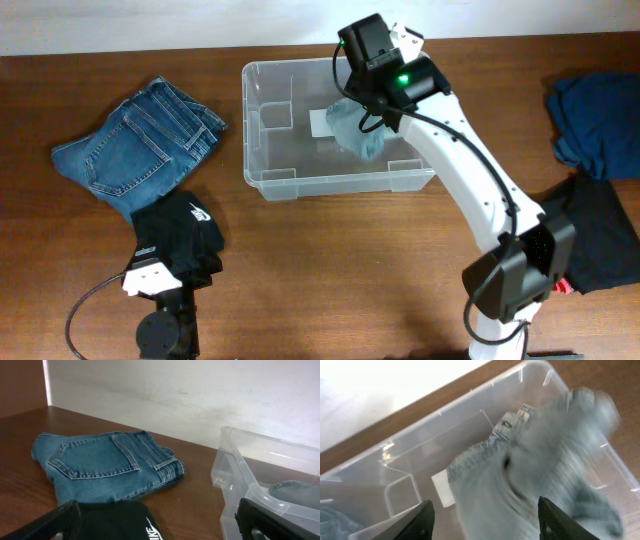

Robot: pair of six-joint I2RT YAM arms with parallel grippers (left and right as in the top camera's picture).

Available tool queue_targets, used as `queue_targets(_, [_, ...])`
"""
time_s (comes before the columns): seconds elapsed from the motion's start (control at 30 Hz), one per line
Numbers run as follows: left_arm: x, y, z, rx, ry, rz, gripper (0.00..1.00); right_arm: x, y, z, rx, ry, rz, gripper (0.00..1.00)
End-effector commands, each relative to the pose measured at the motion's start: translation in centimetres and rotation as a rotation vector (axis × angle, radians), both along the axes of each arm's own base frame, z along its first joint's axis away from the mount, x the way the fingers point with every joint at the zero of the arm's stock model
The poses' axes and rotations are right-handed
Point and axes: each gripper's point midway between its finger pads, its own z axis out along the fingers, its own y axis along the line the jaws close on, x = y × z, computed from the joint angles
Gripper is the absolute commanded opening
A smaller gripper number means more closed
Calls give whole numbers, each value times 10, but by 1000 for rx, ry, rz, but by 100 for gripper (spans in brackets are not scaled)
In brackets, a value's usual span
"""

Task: Pack container
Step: 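Lower the held jeans into the clear container with the right gripper, then open the right gripper and withdraw it to the right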

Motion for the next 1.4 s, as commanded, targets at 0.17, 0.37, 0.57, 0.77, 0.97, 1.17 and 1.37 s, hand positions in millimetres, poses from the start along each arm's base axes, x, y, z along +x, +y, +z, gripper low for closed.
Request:
queue_targets(0.17, [0,1,-1,11,-2,4,99,-9,1,33,-54,-47,122,53])
queue_targets(0.37, [0,1,-1,11,-2,4,99,-13,3,27,-195,-3,306,11])
queue_targets(0.57, [0,1,-1,12,-1,4,99,-27,-4,14,-239,86,376,4])
queue_targets(0.77, [0,1,-1,11,-2,4,99,-42,-8,-2,-160,192,445,4])
queue_targets(0.97, [0,1,-1,11,-2,4,99,-44,-34,-11,-220,257,498,4])
queue_targets(1.17, [0,1,-1,11,-2,4,99,-47,-51,-35,-286,363,585,4])
queue_targets(1.37, [0,1,-1,11,-2,4,99,-43,-51,-55,-301,406,613,4])
